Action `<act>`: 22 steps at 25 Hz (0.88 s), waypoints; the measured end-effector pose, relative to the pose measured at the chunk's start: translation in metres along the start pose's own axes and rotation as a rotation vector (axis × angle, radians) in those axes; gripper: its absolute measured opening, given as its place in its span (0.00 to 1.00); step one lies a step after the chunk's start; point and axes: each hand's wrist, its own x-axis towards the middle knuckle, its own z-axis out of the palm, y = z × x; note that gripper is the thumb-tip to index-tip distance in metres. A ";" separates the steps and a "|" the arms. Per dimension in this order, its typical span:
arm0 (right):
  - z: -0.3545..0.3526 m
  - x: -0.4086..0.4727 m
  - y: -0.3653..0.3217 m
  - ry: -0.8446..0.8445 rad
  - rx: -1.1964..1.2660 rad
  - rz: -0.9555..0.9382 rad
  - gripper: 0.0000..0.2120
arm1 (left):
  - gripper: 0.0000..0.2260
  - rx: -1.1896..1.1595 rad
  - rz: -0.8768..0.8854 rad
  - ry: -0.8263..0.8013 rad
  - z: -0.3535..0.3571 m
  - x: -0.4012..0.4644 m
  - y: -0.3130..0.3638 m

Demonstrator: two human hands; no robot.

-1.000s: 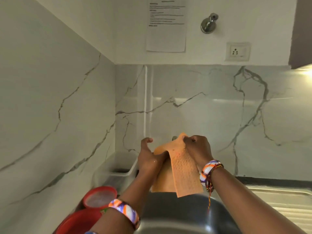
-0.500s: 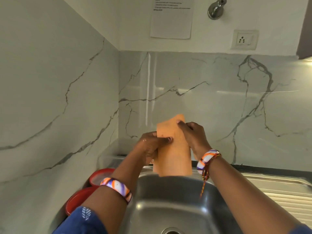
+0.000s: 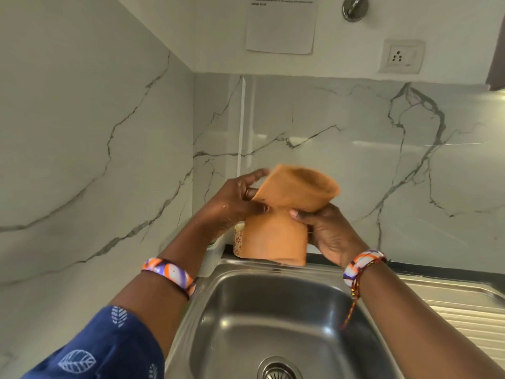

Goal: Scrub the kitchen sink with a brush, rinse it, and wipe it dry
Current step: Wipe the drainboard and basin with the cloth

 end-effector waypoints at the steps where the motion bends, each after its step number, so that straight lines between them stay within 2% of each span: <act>1: 0.000 0.001 -0.002 -0.008 -0.020 -0.035 0.10 | 0.21 0.013 0.003 0.029 0.002 0.000 -0.002; 2: -0.001 0.001 -0.004 -0.006 -0.024 -0.062 0.10 | 0.15 -0.009 -0.004 0.072 0.005 -0.002 -0.003; 3: -0.004 0.001 -0.003 -0.014 0.022 -0.053 0.09 | 0.13 -0.070 -0.012 0.111 0.006 -0.003 -0.006; 4: -0.006 0.000 -0.001 -0.070 0.128 -0.010 0.04 | 0.17 -0.171 -0.025 0.158 0.008 -0.003 -0.009; 5: -0.009 0.000 0.004 -0.126 0.266 0.042 0.12 | 0.20 -0.287 -0.037 0.229 0.010 -0.001 -0.012; 7: -0.012 -0.006 0.024 -0.276 0.474 0.203 0.39 | 0.20 -0.431 -0.059 0.413 0.013 0.002 -0.021; 8: -0.007 -0.012 0.037 -0.337 0.505 0.247 0.47 | 0.19 -0.440 -0.086 0.505 0.018 0.004 -0.025; 10: 0.009 -0.018 0.063 -0.309 0.526 0.260 0.52 | 0.19 -0.436 -0.183 0.656 0.033 0.009 -0.035; 13: 0.025 -0.008 0.090 0.034 0.764 0.207 0.50 | 0.20 -0.398 -0.260 0.773 0.056 0.016 -0.062; 15: 0.021 0.004 0.104 0.213 0.912 0.184 0.46 | 0.21 -0.241 -0.234 0.783 0.066 0.018 -0.090; 16: 0.018 0.008 0.110 0.269 0.935 0.198 0.40 | 0.21 -0.104 -0.213 0.750 0.068 0.017 -0.104; 18: 0.009 0.013 0.125 0.350 0.880 0.303 0.23 | 0.19 0.192 -0.182 0.589 0.070 0.012 -0.136; 20: -0.003 0.025 0.150 0.395 0.713 0.529 0.05 | 0.17 0.443 -0.203 0.346 0.066 0.006 -0.169; 21: -0.008 0.032 0.162 0.408 0.603 0.641 0.03 | 0.18 0.531 -0.235 0.217 0.062 0.003 -0.182; 22: -0.015 0.040 0.177 0.432 0.468 0.724 0.05 | 0.21 0.613 -0.292 0.100 0.057 -0.001 -0.196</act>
